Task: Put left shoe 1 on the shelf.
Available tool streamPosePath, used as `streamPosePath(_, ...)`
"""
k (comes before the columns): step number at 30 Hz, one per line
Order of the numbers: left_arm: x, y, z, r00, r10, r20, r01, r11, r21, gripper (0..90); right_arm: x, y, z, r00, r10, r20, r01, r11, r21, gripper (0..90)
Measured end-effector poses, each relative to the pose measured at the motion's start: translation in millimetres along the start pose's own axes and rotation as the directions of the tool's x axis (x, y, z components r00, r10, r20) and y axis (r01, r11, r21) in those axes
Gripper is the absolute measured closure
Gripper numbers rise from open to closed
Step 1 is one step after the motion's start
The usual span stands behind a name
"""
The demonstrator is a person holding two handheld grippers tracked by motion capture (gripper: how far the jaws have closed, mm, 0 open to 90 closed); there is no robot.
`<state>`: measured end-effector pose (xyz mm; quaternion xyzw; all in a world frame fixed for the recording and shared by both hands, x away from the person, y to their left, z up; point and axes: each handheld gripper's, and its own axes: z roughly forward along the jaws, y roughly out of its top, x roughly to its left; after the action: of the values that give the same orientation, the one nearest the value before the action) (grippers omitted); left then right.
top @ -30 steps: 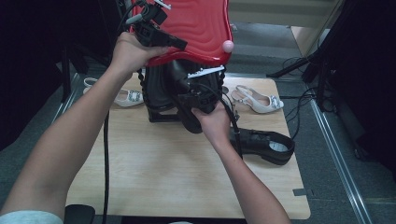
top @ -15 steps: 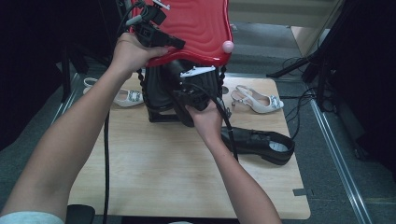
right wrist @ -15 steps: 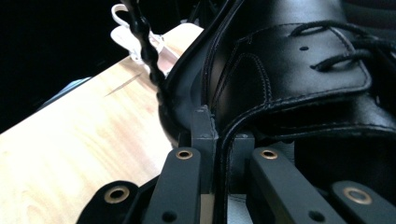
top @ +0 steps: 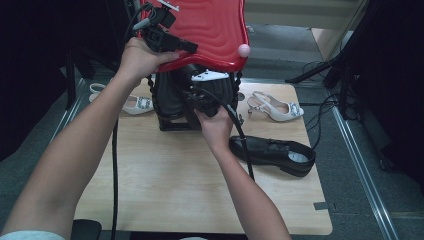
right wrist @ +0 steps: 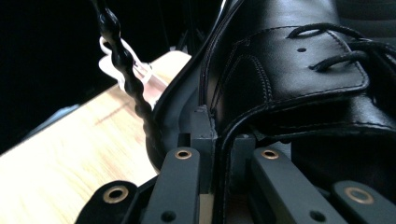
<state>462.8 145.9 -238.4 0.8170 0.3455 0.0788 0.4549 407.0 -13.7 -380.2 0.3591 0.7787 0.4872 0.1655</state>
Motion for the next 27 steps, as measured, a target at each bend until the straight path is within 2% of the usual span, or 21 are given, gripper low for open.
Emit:
streamPosePath(2,1.2,0.1,0.7,1.0000,-0.005,0.008,0.005,1.0000,-0.004,90.0,2.5,-1.7,2.9,0.9997,-0.017,0.016,0.017,1.000,0.000,86.1)
streamPosePath(5,0.6,0.1,0.6,1.0000,0.001,0.004,-0.001,1.0000,-0.003,90.0,9.2,0.6,9.3,0.9948,-0.080,0.063,0.079,0.997,0.017,86.0)
streamPosePath(9,-0.4,0.1,0.4,1.0000,-0.002,-0.008,0.001,1.0000,-0.003,90.0,8.6,3.9,18.5,0.9942,-0.086,0.065,0.085,0.996,0.020,85.1)
streamPosePath(13,0.4,0.0,0.0,1.0000,-0.004,0.001,0.004,1.0000,-0.001,90.0,18.4,3.6,25.7,0.9913,-0.097,0.090,0.092,0.994,0.057,80.9)
streamPosePath(15,0.0,-0.3,0.0,1.0000,-0.002,-0.006,0.002,1.0000,-0.005,90.0,19.9,4.3,28.9,0.9960,-0.061,0.066,0.056,0.996,0.068,73.5)
streamPosePath(17,-0.9,-0.5,0.0,0.9999,0.007,-0.013,-0.007,1.0000,-0.006,90.0,20.5,5.3,31.6,0.9997,0.011,0.021,-0.012,0.996,0.085,67.7)
streamPosePath(21,-1.6,-0.3,-0.1,0.9997,0.012,-0.019,-0.012,0.9999,-0.005,90.0,25.5,3.4,34.2,0.9998,-0.009,0.020,0.007,0.995,0.096,62.4)
streamPosePath(24,-0.9,-0.4,0.2,0.9999,0.004,-0.015,-0.004,1.0000,-0.008,90.0,24.2,3.5,33.7,0.9999,0.017,0.000,-0.017,0.995,0.101,59.4)
streamPosePath(27,-1.1,-0.6,-0.3,0.9998,0.006,-0.017,-0.006,1.0000,-0.005,90.0,23.5,3.6,31.8,0.9999,0.010,-0.010,-0.009,0.994,0.107,58.5)
